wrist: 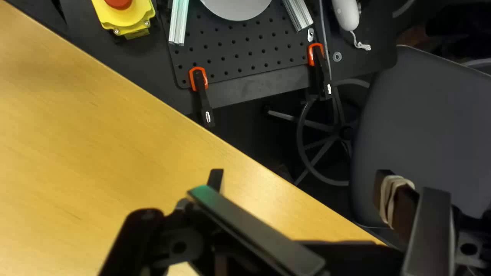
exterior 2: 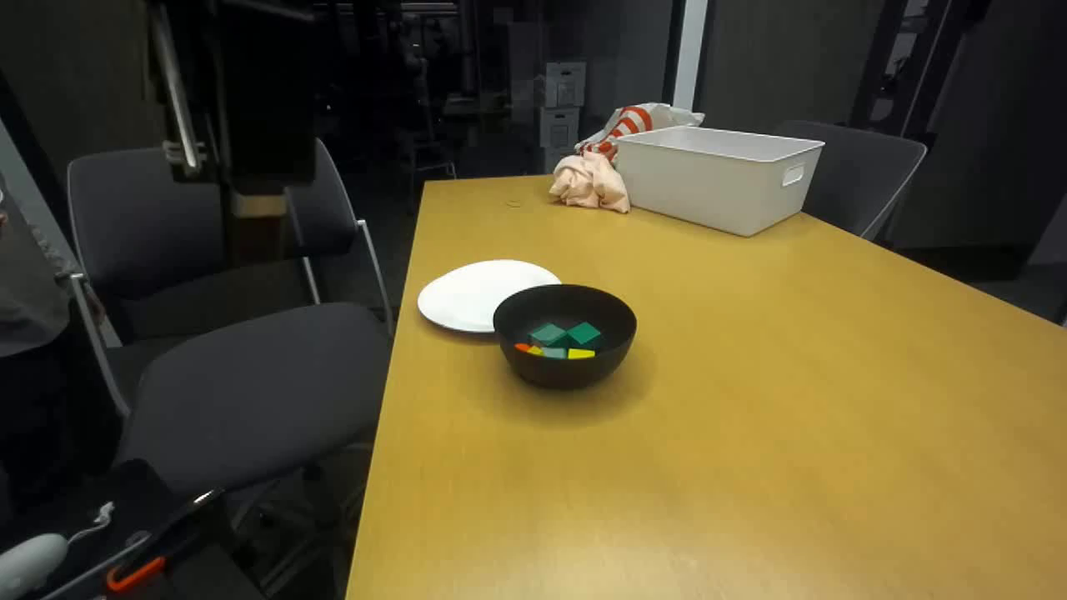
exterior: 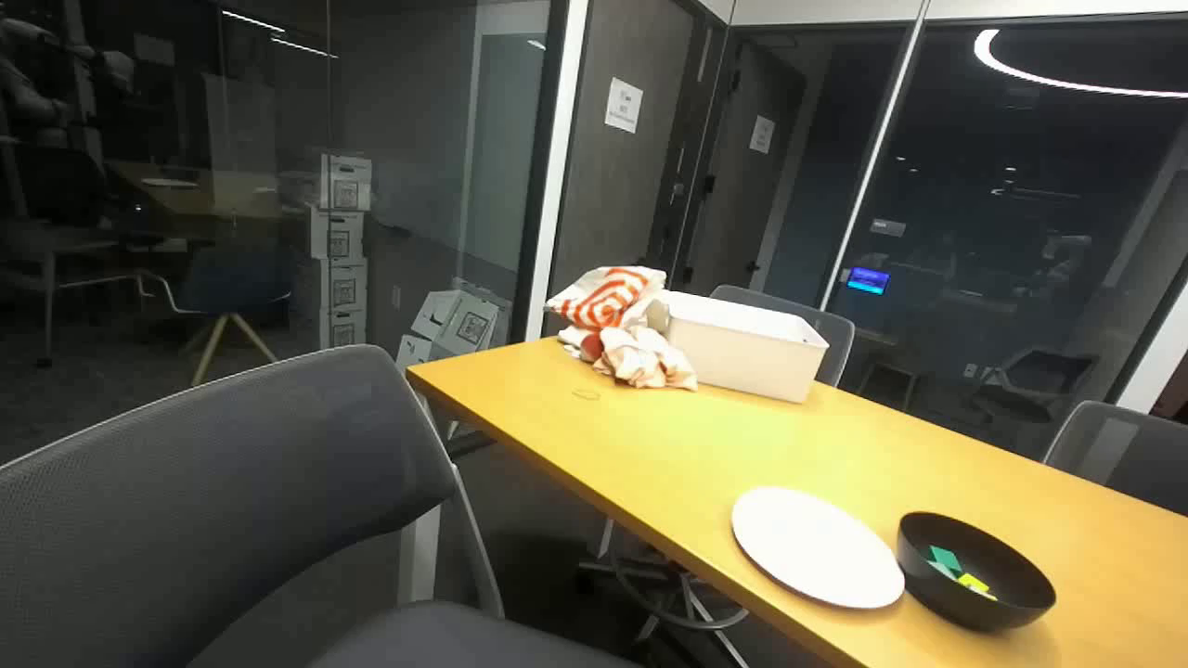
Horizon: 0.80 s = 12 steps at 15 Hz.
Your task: Pour the contents from the bowl onto the white plate
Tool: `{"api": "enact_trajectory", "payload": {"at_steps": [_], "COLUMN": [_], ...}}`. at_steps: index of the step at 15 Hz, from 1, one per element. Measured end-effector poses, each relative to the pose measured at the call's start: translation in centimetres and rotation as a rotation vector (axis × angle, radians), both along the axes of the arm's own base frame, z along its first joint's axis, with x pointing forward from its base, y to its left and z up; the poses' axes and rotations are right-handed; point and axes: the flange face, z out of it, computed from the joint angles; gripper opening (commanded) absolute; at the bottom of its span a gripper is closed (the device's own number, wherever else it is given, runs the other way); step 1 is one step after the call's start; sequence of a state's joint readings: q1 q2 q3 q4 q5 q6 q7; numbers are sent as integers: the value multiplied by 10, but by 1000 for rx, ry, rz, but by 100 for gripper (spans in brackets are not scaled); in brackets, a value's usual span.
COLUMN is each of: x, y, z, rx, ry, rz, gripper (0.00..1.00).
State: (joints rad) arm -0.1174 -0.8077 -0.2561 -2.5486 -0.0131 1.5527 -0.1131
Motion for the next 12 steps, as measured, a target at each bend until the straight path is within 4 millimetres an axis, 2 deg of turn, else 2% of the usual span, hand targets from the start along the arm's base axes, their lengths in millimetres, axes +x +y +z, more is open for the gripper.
{"api": "enact_trajectory", "payload": {"at_steps": [12], "x": [1], "y": [-1], "z": [6], "rx": [-4], "ry": [-14], "rz": [-2], "gripper": [100]}}
